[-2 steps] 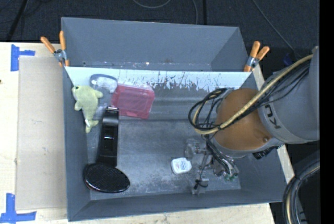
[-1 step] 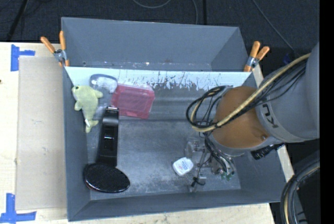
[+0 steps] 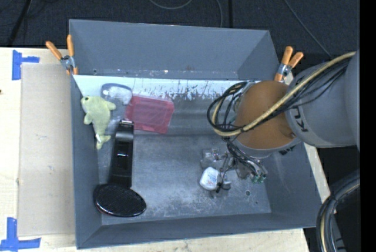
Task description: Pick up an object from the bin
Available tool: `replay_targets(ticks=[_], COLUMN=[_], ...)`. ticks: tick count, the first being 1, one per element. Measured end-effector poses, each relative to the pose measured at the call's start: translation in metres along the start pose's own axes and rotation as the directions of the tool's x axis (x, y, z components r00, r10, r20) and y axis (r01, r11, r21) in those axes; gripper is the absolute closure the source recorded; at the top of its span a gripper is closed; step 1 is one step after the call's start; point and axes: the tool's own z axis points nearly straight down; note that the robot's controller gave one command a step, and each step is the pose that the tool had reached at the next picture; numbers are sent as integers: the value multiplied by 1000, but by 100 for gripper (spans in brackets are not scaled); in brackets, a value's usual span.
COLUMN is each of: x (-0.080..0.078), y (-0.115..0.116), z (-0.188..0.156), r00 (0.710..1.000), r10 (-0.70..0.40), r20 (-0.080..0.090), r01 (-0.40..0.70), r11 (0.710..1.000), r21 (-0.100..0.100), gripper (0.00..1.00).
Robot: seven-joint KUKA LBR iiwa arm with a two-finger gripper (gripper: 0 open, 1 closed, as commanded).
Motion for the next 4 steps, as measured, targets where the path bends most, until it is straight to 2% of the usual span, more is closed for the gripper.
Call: replay_targets(ticks=[4], x=[0], y=[0], z=[0], r00=[1000], r10=[-6], r20=[0], r01=[6], r11=[1000], r21=[0], gripper=[100])
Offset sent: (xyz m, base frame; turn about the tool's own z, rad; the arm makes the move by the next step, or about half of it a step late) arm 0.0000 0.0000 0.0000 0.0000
